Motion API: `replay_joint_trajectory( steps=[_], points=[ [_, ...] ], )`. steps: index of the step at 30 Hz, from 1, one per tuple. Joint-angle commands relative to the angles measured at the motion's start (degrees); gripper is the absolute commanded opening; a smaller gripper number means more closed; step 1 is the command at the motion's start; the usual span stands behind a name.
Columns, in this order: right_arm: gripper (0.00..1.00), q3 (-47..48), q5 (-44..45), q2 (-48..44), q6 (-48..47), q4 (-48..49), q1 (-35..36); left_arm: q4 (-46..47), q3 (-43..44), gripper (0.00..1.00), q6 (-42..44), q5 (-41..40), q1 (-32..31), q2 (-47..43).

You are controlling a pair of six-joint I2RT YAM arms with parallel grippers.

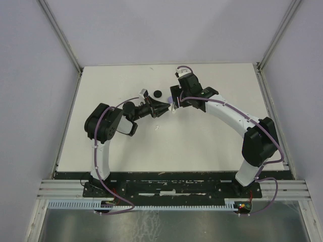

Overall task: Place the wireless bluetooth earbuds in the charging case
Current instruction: Place the earbud in the charging case.

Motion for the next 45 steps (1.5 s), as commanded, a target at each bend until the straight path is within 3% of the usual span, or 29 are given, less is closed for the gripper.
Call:
replay_joint_trajectory(
  steps=[1, 45],
  points=[
    [0.76, 0.75, 0.09, -2.72, -0.35, 1.75, 0.48, 2.84, 2.16, 0.03, 2.22, 0.83, -0.17, -0.04],
    [0.74, -1.57, -1.71, -5.08, -0.60, 1.61, 1.33, 3.58, 5.00, 0.03, 0.67, 0.84, -0.06, 2.44]
  ],
)
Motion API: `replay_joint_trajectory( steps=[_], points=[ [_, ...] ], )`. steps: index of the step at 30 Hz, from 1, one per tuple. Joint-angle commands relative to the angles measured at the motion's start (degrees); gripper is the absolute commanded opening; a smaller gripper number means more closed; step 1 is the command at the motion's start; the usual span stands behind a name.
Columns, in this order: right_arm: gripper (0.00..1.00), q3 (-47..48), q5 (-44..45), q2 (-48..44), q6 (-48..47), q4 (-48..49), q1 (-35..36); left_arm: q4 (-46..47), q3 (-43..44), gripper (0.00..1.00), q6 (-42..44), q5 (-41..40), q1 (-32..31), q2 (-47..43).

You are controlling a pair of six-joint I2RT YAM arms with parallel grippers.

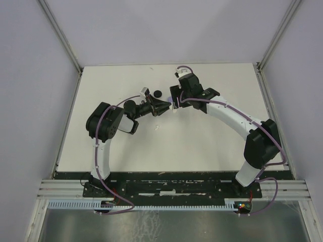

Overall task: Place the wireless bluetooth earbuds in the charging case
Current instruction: Place the earbud in the charging case, then pick up the earbud from the center of the board.

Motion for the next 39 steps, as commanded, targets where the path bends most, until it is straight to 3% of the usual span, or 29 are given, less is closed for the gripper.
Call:
replay_joint_trajectory(
  steps=[1, 16, 25, 39],
  points=[
    [0.75, -0.52, -0.82, -3.46, -0.53, 0.57, 0.66, 3.80, 2.17, 0.03, 0.52, -0.23, 0.03, 0.81],
    [0.76, -2.38, 3.72, -6.87, 0.37, 2.54, 0.80, 6.04, 1.89, 0.03, -0.75, -0.29, 0.82, 1.95],
    [0.76, -6.96, 4.67, -9.36, 0.42, 2.64, 0.87, 13.90, -4.23, 0.03, -3.70, -1.25, 8.16, 1.12],
    [0.71, -0.02, -0.04, 8.32, 1.31, 5.04, 10.95, 14.99, -11.30, 0.03, -3.54, 0.65, 15.70, -4.14]
  ],
)
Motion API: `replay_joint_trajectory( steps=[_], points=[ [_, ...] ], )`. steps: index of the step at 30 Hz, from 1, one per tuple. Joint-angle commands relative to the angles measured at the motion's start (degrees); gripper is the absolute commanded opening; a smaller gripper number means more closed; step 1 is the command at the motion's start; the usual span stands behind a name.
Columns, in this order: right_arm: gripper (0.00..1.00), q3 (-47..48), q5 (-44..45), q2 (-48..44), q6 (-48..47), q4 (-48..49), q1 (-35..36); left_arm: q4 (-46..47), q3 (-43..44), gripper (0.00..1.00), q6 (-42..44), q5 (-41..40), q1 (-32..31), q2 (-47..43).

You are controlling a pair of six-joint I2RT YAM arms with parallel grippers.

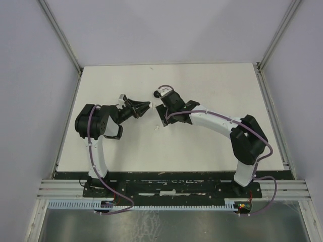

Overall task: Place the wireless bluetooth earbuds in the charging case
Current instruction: Pick up the earbud from the center of the board.

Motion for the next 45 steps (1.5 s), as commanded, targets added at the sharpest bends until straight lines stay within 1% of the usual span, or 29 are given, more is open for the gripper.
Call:
replay_joint_trajectory(
  steps=[1, 7, 14, 22, 26, 35, 45],
  points=[
    [0.70, 5.67, -1.14, 4.72, 1.32, 3.14, 2.69, 11.66, -1.96, 0.03, -1.16, 1.98, 2.94, -4.13],
    [0.60, 9.95, -0.73, 10.52, 4.88, 4.03, 3.65, 11.73, -3.98, 0.03, -0.61, 3.27, 5.83, -5.22],
    [0.53, 14.46, 0.18, 15.58, 9.01, 2.65, 3.74, 11.66, -4.74, 0.03, -0.51, 4.28, 7.73, -5.45],
    [0.54, 15.27, 0.52, 17.34, 10.96, 1.49, 4.07, 11.67, -4.92, 0.03, -0.32, 4.92, 8.66, -5.41],
    [0.55, 15.98, 0.97, 18.53, 10.58, 0.45, 4.47, 11.68, -4.92, 0.03, -0.29, 5.06, 8.83, -5.43],
    [0.57, 17.62, 5.46, 21.27, 8.82, -0.56, 5.85, 11.68, -5.40, 0.03, -0.06, 5.27, 9.33, -5.79],
    [0.57, 18.18, 5.80, 22.83, 7.55, -2.90, 6.33, 11.74, -5.45, 0.03, -0.06, 5.28, 9.68, -5.55]
  ],
)
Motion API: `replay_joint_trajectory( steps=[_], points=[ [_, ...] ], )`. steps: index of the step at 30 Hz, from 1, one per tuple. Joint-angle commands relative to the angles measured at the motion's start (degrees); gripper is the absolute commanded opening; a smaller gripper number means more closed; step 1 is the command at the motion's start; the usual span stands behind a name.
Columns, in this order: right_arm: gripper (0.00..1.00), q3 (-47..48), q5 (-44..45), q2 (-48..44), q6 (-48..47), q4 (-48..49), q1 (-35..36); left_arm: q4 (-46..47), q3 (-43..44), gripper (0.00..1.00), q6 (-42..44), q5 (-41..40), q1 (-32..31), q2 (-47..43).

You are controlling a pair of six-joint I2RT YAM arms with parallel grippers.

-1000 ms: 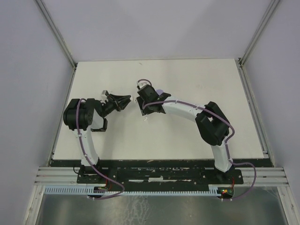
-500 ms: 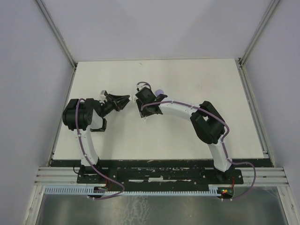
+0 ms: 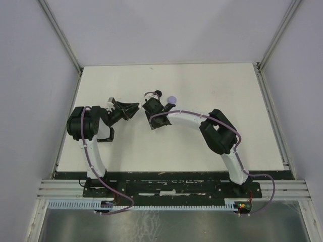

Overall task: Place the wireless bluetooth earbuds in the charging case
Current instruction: Pick up the earbud from the center of the board.

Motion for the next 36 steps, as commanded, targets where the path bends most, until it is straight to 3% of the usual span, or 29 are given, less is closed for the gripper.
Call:
replay_joint_trajectory(
  steps=[1, 36],
  points=[
    [0.57, 1.78, 1.74, 0.20, -1.09, -1.33, 0.43, 11.68, -0.20, 0.03, -0.13, 1.17, 0.48, -2.53],
    [0.58, -6.04, 3.89, -6.66, -3.57, -2.83, -0.45, 11.62, -0.39, 0.03, -0.05, 1.08, 0.55, -2.57]
  ],
)
